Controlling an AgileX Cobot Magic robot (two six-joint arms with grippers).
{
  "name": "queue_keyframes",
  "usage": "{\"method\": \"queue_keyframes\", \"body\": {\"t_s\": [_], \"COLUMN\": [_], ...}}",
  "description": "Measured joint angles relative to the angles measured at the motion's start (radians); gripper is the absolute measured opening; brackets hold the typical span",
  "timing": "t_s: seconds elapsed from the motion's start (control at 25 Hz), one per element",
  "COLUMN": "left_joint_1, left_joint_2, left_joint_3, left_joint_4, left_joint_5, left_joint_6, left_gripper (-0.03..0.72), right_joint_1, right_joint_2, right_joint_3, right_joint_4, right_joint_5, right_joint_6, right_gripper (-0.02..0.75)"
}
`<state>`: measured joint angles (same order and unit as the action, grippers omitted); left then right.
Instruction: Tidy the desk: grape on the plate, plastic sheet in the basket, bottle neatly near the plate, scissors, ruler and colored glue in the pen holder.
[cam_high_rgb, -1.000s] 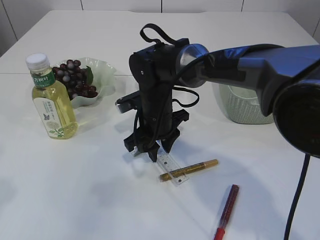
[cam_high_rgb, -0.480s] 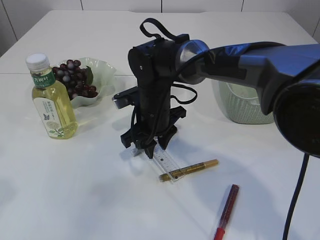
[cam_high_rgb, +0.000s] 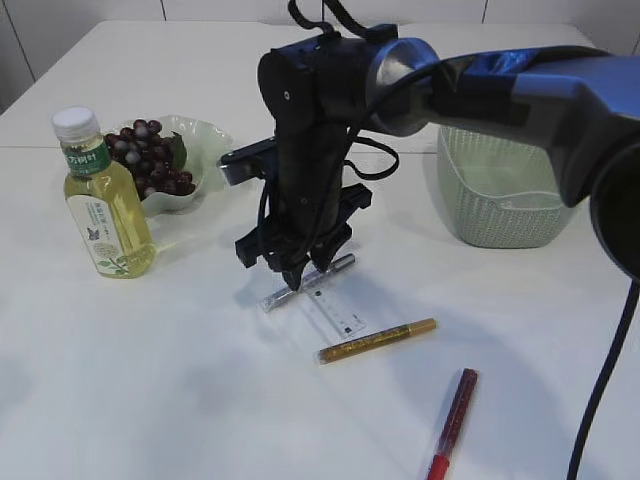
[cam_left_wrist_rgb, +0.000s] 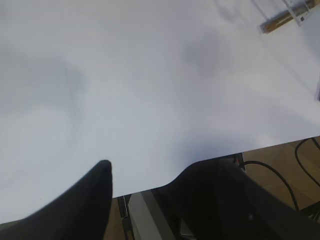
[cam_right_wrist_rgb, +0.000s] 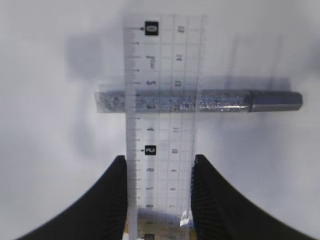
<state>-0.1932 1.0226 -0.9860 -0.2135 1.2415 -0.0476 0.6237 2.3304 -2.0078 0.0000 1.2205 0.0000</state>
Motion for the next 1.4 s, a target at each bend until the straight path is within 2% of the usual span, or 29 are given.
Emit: {"method": "queue_keyframes", "body": {"t_s": [0.48,0.68,1.24,1.4], "left_joint_1": [0.0,0.0,0.0,0.0], "left_joint_2": [0.0,0.0,0.0,0.0], "left_joint_3": [0.0,0.0,0.0,0.0], "left_joint_4": [-0.013,-0.013,-0.015,-0.015], "left_joint_5": [0.0,0.0,-0.025,-0.062], "left_joint_6": [0.0,0.0,0.0,0.0], "left_gripper": [0.477,0.477,0.477,0.477], "right_joint_1": [0.0,0.0,0.0,0.0], "right_joint_2": [-0.019,-0.095,-0.354,-0.391], "right_joint_3": [0.006,0.125,0.502,0.548], "right_joint_4": [0.0,0.0,-0.046,-0.065], "right_joint_5": [0.0,-0.003,-0.451,-0.558], "right_joint_6": [0.0,0.0,-0.017,-0.035], "right_gripper": [0.305,0.305,0.304,0.304]}}
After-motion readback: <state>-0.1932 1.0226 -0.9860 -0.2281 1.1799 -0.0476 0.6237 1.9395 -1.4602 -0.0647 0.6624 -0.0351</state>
